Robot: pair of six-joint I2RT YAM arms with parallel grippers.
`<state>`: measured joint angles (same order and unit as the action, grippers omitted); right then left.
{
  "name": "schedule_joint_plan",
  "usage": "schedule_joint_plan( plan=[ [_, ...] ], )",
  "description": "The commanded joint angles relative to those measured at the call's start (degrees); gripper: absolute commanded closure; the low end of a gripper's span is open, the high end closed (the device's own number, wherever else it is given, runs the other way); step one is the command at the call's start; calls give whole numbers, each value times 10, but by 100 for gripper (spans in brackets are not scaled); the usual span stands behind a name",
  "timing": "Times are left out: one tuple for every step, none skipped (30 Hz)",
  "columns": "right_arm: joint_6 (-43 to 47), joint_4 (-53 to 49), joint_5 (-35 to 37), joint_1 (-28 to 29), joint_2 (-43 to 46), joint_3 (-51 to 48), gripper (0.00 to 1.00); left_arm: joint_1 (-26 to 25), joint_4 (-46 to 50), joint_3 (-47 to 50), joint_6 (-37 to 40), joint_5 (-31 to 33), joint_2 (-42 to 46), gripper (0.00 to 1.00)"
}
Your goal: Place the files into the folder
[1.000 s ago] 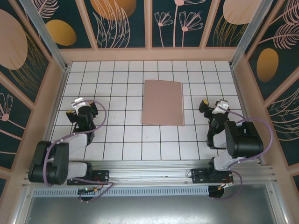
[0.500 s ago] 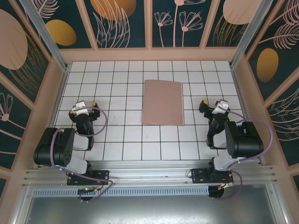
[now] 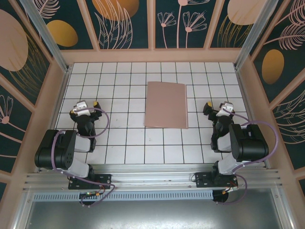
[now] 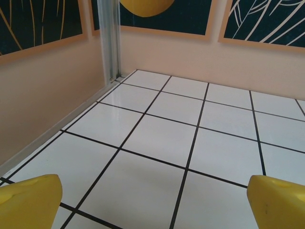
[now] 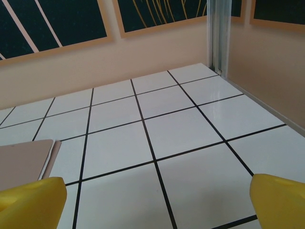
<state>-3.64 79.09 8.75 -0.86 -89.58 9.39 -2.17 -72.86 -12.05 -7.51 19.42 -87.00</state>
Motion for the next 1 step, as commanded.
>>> schedule_joint_plan(
  plan=[
    [15, 18, 7, 8, -1, 6, 1, 3, -24, -2, 7, -10, 1, 1]
  ],
)
